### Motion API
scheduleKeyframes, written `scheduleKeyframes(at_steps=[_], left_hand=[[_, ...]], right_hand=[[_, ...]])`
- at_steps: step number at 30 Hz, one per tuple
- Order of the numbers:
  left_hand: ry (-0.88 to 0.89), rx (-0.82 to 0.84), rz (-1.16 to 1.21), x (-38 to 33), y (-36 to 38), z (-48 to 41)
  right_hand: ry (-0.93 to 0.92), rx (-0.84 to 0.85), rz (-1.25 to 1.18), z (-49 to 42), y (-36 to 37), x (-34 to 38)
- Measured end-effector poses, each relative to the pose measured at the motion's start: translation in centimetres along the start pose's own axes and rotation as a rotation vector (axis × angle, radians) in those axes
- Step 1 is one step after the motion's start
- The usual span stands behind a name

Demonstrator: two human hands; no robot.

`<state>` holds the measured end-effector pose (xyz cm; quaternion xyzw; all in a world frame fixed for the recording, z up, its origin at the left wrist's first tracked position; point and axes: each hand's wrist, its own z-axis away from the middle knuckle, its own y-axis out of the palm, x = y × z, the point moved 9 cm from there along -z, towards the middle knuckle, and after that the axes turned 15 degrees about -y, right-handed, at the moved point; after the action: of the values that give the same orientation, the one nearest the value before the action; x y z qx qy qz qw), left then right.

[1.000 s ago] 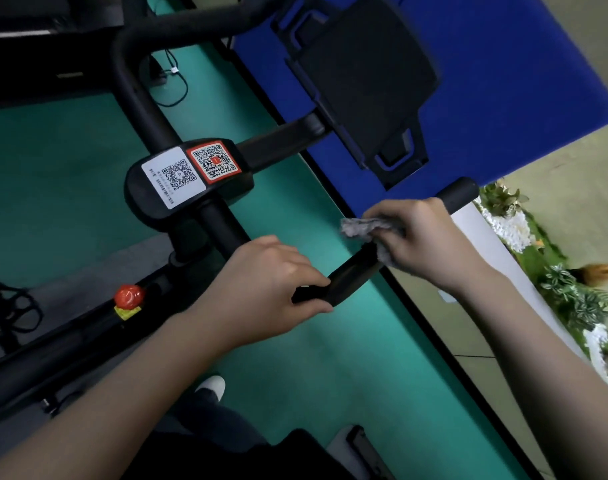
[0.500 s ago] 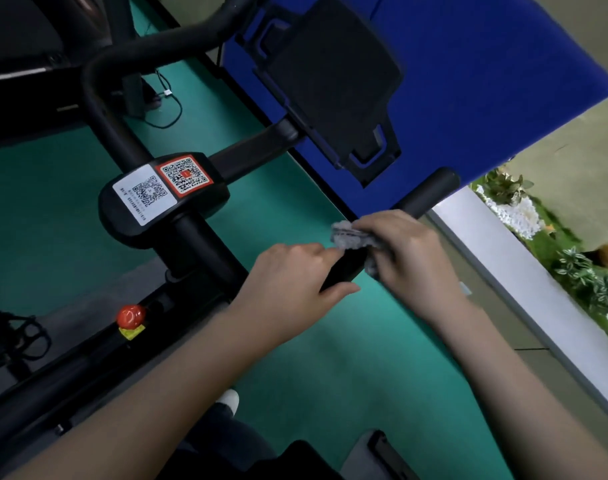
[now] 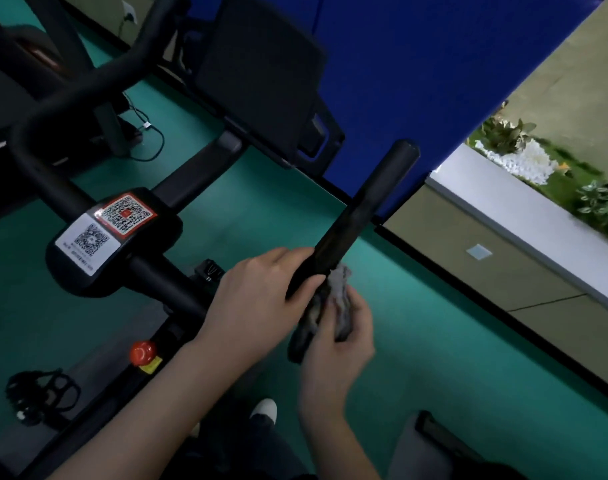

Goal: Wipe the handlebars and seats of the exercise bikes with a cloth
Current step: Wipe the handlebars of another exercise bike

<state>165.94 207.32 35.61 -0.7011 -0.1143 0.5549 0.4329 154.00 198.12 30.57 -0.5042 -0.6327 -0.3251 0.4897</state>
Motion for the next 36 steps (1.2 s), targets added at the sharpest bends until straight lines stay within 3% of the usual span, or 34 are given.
scheduleKeyframes(at_steps=[7,16,27,31,36], left_hand=[[0.006,-0.024,0.019,-0.2,-0.1,-0.1],[-0.030,-0.048,0.005,-0.8,0.0,-0.9],[-0.011,-0.085,0.103,-2.3,1.1,-2.1],[-0.006,-0.099,0.103,-2.2,1.1,-2.1],[-0.019,-0.083,0.106,-2.2,1.0,-2.1]], right_hand=[[0.198,-0.074,-0.068,-2.5,1.6,-1.6],[0.151,0.041,-0.068,-1.4,1.6,-1.7],[0.250,-0.004,-0.209,-8.5,3.2,-3.1],[0.124,-0.091,-0.158,-11.5,2.3,-1.8],[-0.125,0.000,-0.078,-8.1,1.6,0.6]])
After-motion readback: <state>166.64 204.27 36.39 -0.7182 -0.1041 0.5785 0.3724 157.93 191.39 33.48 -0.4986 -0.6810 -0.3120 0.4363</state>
